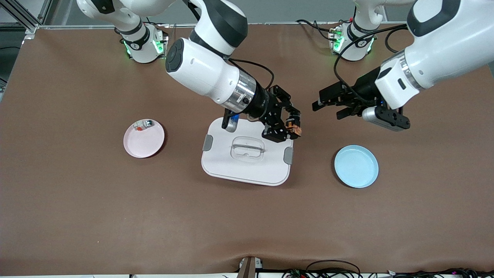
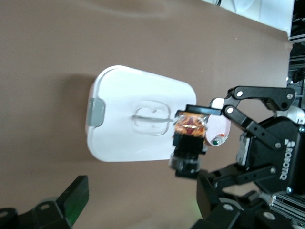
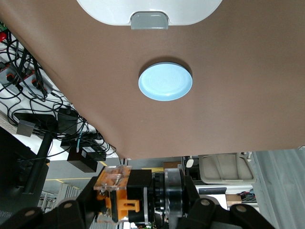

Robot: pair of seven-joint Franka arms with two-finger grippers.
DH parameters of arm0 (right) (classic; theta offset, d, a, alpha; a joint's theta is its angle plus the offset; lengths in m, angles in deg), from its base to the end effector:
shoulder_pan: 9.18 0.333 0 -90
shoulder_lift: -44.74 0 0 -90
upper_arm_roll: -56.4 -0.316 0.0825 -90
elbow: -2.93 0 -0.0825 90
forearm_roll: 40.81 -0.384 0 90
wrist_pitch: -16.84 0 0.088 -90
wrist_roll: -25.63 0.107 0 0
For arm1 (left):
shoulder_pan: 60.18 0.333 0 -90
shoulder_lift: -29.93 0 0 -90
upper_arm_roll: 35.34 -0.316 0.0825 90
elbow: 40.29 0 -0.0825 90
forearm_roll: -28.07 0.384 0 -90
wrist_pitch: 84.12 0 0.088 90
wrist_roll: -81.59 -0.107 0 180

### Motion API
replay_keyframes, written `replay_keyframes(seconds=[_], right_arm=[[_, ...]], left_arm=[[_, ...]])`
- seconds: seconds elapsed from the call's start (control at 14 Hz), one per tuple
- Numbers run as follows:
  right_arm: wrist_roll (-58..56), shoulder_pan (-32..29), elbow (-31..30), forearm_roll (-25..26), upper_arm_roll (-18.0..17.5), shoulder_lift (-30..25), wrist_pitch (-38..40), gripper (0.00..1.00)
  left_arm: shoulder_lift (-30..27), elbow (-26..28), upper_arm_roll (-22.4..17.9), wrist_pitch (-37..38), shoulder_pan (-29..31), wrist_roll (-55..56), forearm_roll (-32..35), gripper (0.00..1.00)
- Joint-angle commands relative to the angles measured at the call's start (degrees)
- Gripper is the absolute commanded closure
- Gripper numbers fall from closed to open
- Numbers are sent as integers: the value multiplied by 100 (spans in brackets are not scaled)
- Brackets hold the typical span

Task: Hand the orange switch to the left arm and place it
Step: 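Close the left gripper on the switch held by the right gripper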

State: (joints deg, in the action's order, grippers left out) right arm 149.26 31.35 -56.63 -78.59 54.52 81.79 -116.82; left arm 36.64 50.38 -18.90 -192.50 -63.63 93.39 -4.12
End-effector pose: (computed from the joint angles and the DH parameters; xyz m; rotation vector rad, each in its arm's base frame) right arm 0.5770 0.5282 0.5447 -1.5268 1.8020 0.6843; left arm 0.5705 -0.2377 0.5968 2.5304 -0.0098 0.0317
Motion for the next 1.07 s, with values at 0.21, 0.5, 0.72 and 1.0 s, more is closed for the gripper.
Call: replay_keyframes(seconds=[0.21,0.5,0.72,1.0], right_arm=[[240,26,270,-89,12,119,-46,100],[223,34,278,-89,12,119,-195,100],[222,34,287,-89,12,119,-186,100],[222,34,287,-89,3,119,-186,100]], left_arm=[[50,-76,52,-219,-59,-28,-287,6],[138,-76,78,-526,-173,-37,-287,13],[234,-85,87,-675,-182,-195,-296,15],[304,-85,87,-913,-261,-204,-392,17]])
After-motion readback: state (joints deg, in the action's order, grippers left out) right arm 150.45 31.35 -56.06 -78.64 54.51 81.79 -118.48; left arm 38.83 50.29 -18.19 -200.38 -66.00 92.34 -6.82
